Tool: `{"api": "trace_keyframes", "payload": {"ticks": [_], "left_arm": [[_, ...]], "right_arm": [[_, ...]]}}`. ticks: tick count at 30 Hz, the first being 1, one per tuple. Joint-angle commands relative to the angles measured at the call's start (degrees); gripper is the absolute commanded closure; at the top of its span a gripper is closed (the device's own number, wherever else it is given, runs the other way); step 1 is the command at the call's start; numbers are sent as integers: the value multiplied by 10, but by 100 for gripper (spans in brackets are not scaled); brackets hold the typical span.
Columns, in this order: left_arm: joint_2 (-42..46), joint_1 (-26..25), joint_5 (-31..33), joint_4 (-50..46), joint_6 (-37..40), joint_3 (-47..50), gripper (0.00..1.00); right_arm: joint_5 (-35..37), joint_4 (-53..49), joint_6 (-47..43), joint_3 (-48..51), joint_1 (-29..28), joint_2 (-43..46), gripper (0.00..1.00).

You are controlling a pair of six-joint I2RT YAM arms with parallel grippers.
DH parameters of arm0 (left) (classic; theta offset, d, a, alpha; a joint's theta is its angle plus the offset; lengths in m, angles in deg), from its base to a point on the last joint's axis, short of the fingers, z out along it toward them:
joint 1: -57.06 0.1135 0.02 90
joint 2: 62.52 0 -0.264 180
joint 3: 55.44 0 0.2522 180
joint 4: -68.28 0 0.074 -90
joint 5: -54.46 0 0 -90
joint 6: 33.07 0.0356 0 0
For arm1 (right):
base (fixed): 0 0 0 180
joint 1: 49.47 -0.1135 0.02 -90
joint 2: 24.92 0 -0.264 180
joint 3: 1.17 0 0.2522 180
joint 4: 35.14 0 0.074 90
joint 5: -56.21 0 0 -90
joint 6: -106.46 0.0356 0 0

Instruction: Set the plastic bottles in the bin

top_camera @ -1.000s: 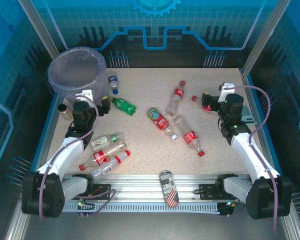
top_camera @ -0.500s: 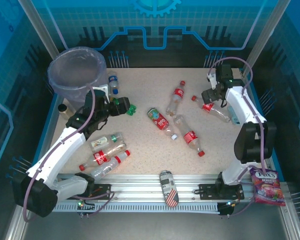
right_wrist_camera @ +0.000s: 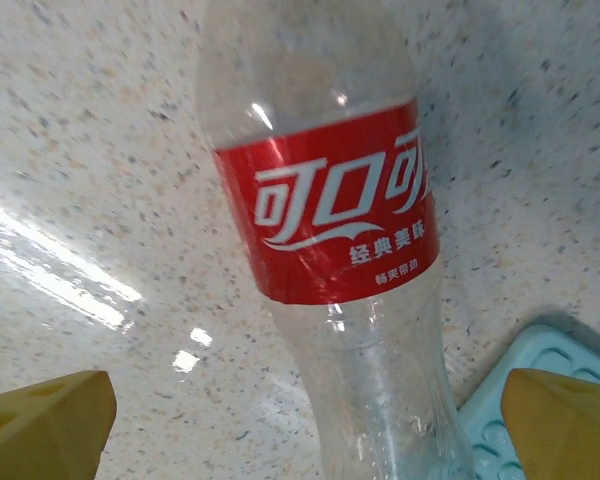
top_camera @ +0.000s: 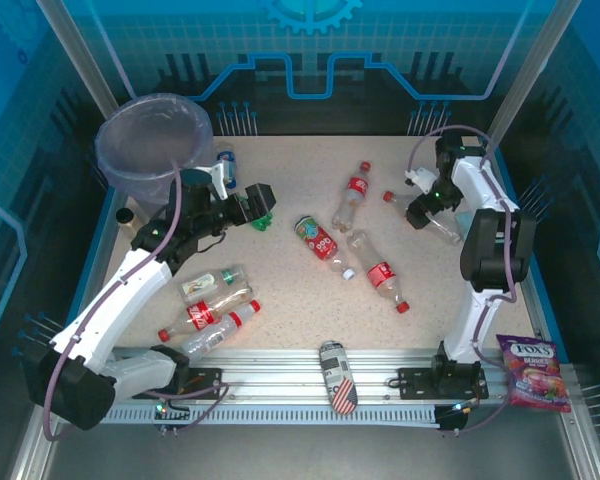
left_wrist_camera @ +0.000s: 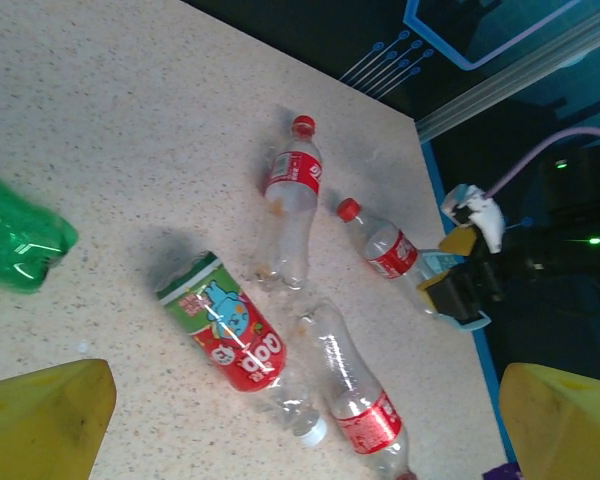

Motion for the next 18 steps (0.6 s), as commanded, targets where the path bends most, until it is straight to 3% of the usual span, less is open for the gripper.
{"api": "trace_keyframes", "payload": {"ticks": [1, 4, 15, 18], "left_arm": [[-4, -1, -34, 37, -32, 3, 1], [-6, -1, -38, 55, -43, 11, 1], [0, -1, -36, 82, -53, 34, 1], [-14, -1, -52, 92, -61, 32, 1]], "right_arm": [[-34, 27, -34, 19, 23, -11, 0], [-45, 70, -31, 39, 30, -22, 0], [-68, 81, -17, 89, 23, -32, 0], [-50, 76, -7, 95, 18, -37, 9]]}}
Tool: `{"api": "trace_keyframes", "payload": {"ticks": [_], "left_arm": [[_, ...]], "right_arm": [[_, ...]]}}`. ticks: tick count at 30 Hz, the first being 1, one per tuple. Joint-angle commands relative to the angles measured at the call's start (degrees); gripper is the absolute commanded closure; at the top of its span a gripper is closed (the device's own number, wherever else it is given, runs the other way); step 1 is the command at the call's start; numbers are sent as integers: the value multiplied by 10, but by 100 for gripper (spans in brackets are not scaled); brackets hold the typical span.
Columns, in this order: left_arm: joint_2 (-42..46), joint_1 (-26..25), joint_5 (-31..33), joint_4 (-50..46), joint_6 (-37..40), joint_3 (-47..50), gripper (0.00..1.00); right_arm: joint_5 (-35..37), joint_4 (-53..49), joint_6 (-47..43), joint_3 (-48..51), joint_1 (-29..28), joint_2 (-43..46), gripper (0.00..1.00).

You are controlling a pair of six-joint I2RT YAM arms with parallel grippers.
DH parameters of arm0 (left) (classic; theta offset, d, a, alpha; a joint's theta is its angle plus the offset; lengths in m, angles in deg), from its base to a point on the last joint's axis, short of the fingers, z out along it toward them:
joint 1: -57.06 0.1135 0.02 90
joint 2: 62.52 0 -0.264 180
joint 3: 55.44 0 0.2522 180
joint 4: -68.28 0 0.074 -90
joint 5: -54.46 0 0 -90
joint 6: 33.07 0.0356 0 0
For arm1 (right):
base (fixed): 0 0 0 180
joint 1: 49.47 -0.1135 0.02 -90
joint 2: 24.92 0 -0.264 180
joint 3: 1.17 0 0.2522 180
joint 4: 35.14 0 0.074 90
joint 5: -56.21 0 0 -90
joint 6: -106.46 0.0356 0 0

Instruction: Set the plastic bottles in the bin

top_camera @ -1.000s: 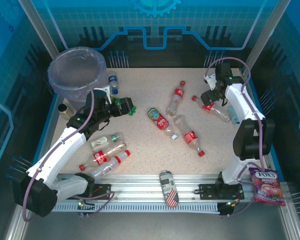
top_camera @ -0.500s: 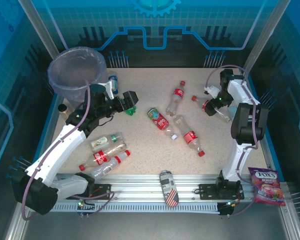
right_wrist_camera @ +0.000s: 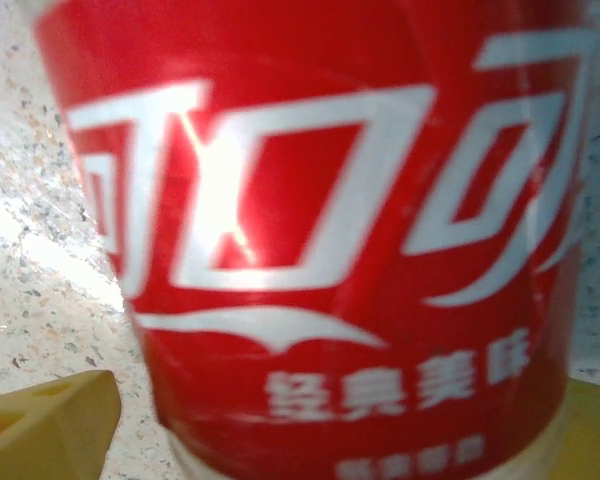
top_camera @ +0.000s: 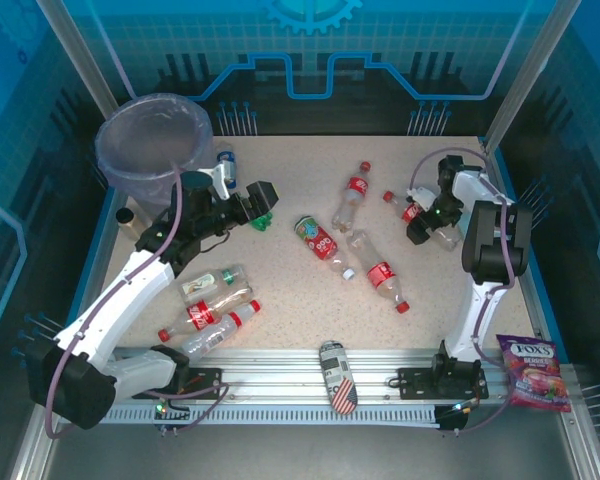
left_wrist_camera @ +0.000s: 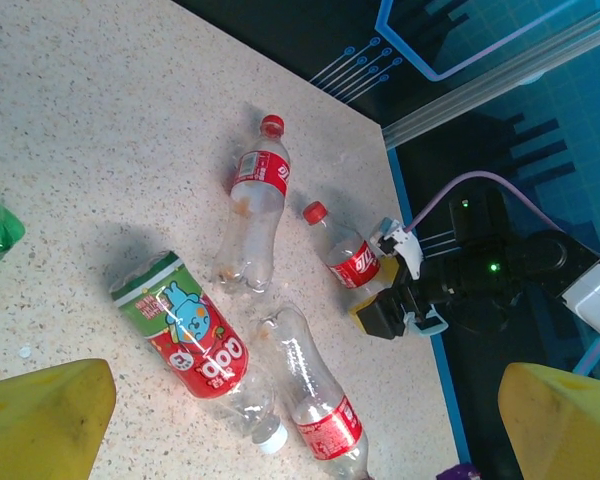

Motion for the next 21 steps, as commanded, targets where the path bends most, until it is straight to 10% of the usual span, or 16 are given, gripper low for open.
{"api": "trace_keyframes", "payload": {"ticks": [1, 9, 15, 21], "left_arm": [[-14, 0, -32, 34, -20, 2, 1], [-24, -1, -47, 88, -77, 13, 1], [-50, -1, -75, 140, -119, 14, 1], [-142, -11, -152, 305, -194, -2, 1]], "right_arm": [[-2, -1, 17, 12, -8, -1, 13], [-11, 25, 60, 52, -16, 76, 44], [-48, 17, 124, 66, -27, 172, 48], [-267, 179, 265, 182, -87, 318, 52]]}}
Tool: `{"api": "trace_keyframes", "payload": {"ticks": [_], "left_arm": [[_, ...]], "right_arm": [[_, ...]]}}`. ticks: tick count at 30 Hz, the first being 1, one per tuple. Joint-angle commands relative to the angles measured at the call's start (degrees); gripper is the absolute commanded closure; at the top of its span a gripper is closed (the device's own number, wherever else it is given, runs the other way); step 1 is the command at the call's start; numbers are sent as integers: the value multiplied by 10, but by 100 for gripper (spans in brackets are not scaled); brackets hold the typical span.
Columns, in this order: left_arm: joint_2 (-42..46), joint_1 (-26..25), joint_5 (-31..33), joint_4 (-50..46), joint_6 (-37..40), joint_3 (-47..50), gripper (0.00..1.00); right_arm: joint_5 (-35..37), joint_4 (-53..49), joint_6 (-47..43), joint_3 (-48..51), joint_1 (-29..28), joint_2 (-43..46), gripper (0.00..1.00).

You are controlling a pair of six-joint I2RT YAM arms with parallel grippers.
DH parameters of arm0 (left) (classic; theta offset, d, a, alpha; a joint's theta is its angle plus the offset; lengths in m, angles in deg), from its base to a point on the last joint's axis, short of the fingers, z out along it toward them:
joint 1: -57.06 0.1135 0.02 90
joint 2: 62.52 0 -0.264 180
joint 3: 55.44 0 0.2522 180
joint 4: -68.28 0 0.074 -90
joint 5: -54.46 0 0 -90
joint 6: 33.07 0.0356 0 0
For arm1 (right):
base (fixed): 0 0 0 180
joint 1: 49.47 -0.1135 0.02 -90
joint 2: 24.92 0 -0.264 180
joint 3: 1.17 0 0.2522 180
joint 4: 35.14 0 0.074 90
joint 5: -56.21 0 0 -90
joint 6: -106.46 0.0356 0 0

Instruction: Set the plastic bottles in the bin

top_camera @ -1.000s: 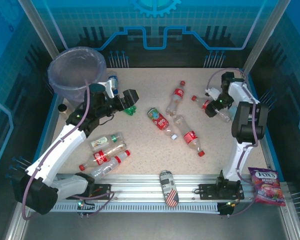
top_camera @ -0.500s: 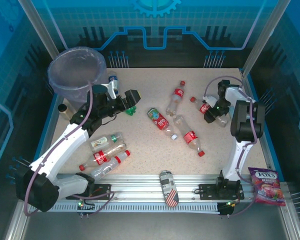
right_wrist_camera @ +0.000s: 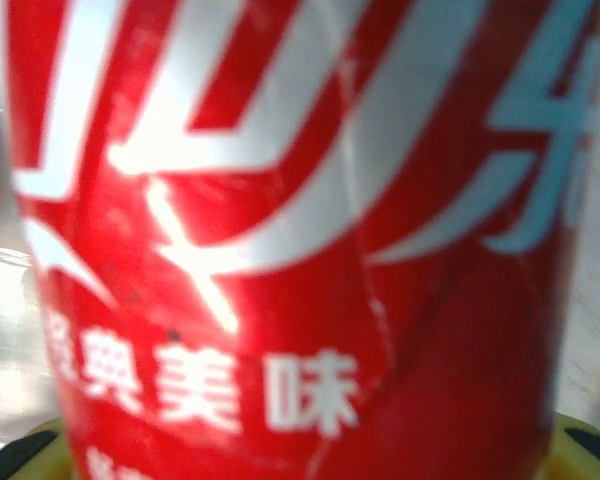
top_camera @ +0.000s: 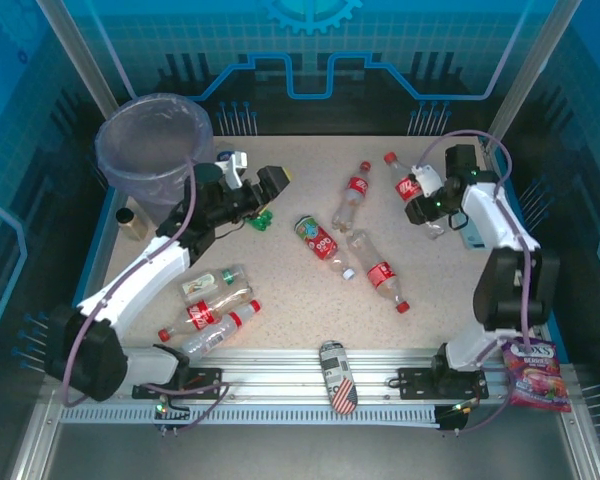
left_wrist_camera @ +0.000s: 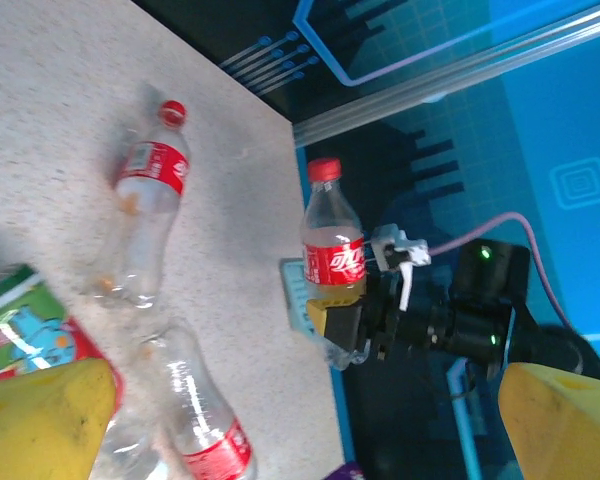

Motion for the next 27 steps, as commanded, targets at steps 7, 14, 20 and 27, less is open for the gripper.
{"api": "trace_keyframes", "payload": {"ticks": [7, 14, 20, 27], "left_arm": [[-128, -48, -68, 173, -75, -59, 1], [-182, -74, -73, 195, -76, -61, 1], [-200, -82, -77, 257, -106, -34, 1], [-215, -93, -92, 282, -112, -28, 14]], "right_arm": [[-169, 244, 275, 193, -155, 137, 47], [-192, 295, 330, 211, -226, 145, 48], [-237, 335, 357, 211, -233, 124, 47], [-251, 361, 374, 194, -244, 95, 47]]}}
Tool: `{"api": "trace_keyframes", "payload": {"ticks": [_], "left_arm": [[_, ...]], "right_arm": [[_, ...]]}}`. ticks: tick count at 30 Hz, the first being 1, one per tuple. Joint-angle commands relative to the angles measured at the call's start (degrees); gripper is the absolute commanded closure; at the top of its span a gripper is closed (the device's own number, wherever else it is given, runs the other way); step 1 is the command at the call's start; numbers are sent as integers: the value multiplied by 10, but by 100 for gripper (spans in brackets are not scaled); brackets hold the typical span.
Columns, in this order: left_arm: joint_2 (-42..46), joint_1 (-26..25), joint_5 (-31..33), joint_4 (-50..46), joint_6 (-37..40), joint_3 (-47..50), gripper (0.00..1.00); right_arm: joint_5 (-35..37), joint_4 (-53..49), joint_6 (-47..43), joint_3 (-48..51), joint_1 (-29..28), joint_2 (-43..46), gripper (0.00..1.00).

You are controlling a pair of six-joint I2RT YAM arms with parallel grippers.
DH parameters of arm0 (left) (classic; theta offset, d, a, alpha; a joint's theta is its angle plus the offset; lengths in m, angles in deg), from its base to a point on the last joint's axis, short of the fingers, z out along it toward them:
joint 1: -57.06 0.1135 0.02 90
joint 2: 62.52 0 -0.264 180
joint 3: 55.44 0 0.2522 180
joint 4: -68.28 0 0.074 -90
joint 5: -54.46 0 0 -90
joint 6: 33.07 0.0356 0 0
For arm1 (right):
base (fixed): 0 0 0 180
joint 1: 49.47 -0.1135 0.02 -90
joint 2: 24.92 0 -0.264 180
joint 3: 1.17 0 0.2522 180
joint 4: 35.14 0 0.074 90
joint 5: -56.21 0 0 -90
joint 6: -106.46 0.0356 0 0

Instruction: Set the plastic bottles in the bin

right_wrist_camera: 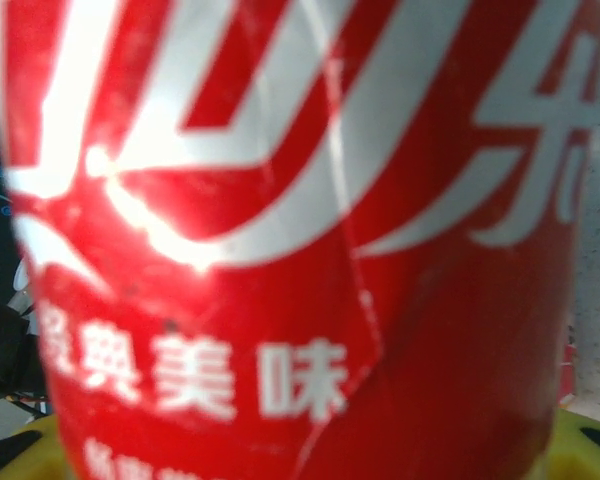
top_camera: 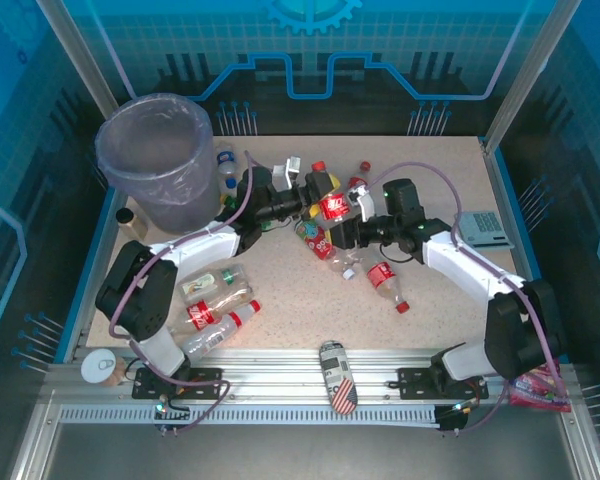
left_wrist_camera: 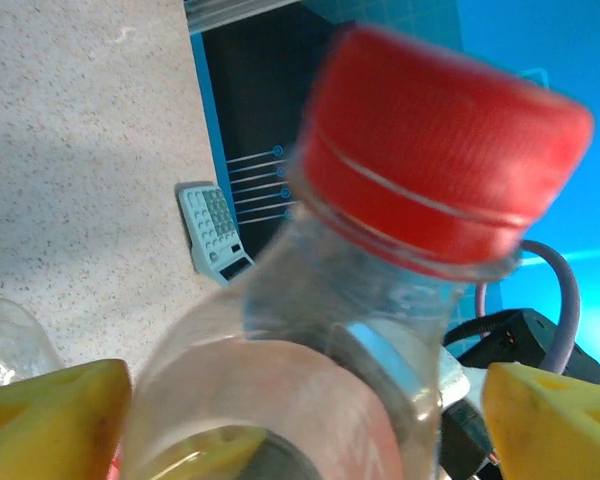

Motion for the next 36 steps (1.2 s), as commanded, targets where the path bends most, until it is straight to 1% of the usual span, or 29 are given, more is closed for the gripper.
{"api": "trace_keyframes", "payload": {"ticks": [1, 6, 8, 9, 10, 12, 14, 15, 18, 20, 22, 24, 26, 28, 30, 32, 36], "left_arm": [[-9, -4, -19, 37, -8, 11, 19], [-13, -4, -18, 22, 0, 0, 36], [-16, -2, -19, 18, 1, -6, 40], [-17, -1, -20, 15, 3, -10, 40], [-18, 0, -20, 11, 4, -12, 41], [-16, 8, -19, 2, 11, -17, 41], [-11, 17, -16, -20, 30, -30, 41], [-8, 21, -11, -49, 53, -43, 42], [-2, 28, 4, -120, 124, -88, 45], [-5, 39, -3, -121, 121, -112, 47], [-7, 53, -12, -120, 110, -139, 50], [-4, 69, -19, -135, 118, -177, 53], [3, 84, -17, -171, 147, -216, 54], [11, 98, -15, -209, 180, -271, 56], [21, 117, -13, -242, 201, -317, 61], [29, 141, -11, -267, 209, -358, 67], [46, 204, 29, -334, 229, -431, 85]], "right_arm": [[-25, 34, 19, -21, -9, -14, 47], [-30, 36, 21, -24, -11, -18, 46], [-34, 37, 21, -22, -10, -15, 44], [-38, 37, 21, -21, -10, -14, 41], [-39, 35, 20, -21, -10, -12, 34], [-40, 27, 12, -22, -8, -4, 17], [-37, 13, 1, -24, -3, 8, 4], [-35, 7, -6, -23, 1, 19, 0], [-33, -5, -21, -15, 15, 58, 0], [-23, -22, -22, -12, 28, 87, 0], [2, -25, -11, -3, 47, 121, 0], [54, -40, 0, 5, 62, 149, 0], [129, -81, 0, 4, 63, 157, 0], [175, -107, 4, 12, 64, 155, 0], [198, -108, 14, 30, 64, 152, 0], [206, -97, 25, 59, 64, 153, 0], [208, -76, 41, 80, 64, 147, 0]]}}
